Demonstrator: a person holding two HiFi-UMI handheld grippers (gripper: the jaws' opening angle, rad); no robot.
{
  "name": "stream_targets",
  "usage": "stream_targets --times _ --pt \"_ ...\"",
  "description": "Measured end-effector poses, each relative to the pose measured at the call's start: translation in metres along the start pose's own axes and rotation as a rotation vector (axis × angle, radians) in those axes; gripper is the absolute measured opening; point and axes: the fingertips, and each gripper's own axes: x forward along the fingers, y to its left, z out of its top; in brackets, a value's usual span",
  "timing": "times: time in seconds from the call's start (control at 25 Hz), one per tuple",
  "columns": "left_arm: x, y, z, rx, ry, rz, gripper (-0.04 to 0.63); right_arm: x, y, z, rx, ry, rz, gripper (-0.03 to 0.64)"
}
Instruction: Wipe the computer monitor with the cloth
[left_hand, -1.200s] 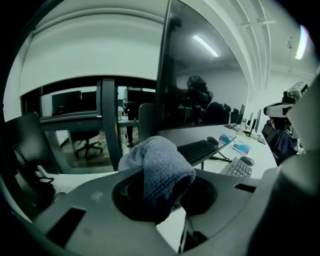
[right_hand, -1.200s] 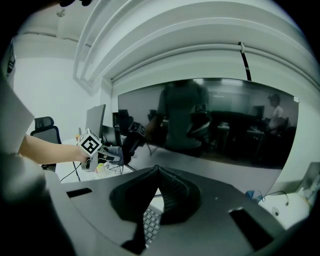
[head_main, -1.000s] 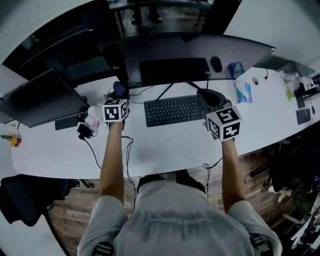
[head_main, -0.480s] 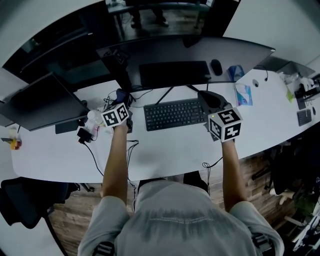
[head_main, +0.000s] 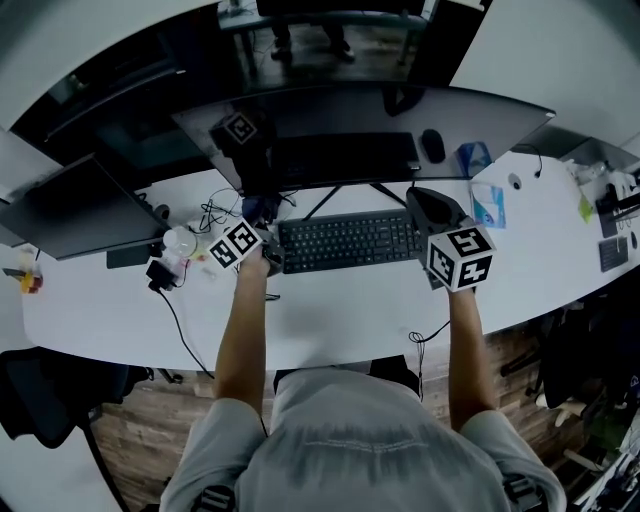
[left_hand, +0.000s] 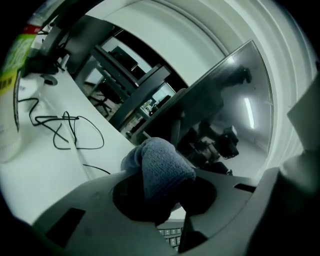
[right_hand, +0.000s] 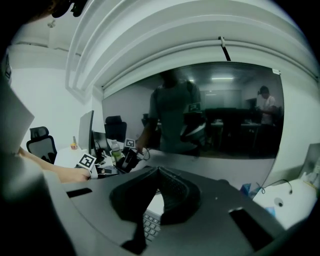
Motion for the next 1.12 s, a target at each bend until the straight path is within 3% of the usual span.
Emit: stream_targets --times 0.28,0.52,0.88,1.12 --pt "0.018 -0.025 -0.022 -0.118 -0.019 -0.029 0.081 -0.019 -0.039 -0.023 0.032 0.023 -0.024 0.002" --pt "0.030 -0.049 -0.040 -0.083 0.016 -0.002 0.081 -0.030 -0.072 -0.028 0.043 0.018 -0.031 0.002" --pt "0.049 -0.078 -0.066 -0.101 0.008 0.031 0.081 -0.051 -0.119 -0.037 0.040 0.002 -0.041 0.002" --pt "0.073 -0.116 -0.098 -0.091 0.054 -0.014 0.081 -0.070 -0.159 -0.039 0.054 -0.016 -0.051 0.002"
